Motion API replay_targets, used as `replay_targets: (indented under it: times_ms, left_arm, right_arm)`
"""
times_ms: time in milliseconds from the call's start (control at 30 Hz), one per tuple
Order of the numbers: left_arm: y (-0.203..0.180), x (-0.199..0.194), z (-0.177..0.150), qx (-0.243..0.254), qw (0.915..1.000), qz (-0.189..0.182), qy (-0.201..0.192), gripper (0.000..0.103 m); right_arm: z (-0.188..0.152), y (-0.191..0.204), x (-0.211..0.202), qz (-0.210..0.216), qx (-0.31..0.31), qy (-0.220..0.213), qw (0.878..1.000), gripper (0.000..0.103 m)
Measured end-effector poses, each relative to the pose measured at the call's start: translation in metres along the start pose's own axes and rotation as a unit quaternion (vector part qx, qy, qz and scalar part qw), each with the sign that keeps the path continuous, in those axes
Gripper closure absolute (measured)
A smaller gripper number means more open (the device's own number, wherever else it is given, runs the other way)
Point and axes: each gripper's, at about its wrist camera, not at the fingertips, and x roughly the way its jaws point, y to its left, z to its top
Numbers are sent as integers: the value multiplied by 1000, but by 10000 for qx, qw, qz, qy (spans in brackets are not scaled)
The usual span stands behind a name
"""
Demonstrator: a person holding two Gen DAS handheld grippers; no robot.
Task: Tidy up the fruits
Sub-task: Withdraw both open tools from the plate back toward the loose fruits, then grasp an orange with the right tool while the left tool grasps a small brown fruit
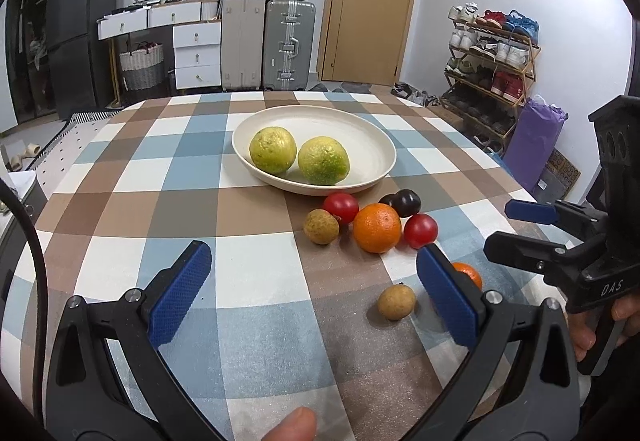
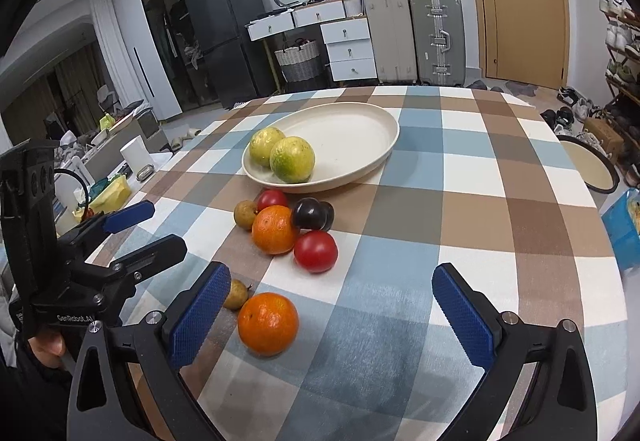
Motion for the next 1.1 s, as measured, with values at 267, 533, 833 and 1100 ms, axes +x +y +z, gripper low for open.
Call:
replay_targets:
  times_ms: [267, 533, 833, 1100]
  left_arm:
    - [-4, -2, 0, 98, 9999, -12, -27, 1]
    - [-3, 5, 0, 144, 9996, -118, 227, 1]
    - [-10, 10, -3, 351, 9986, -52, 387, 1]
    - [-14, 13, -5, 440, 9979, -94, 456, 1]
  right_arm:
    - [-9, 7, 11, -214, -260, 383, 9987, 0]
    - [-19, 24, 21, -144, -664, 641, 9956, 0]
    - [-26, 30, 30, -101, -797, 838, 9932, 6]
    - [-27, 33, 31, 32, -825, 889, 9926, 27]
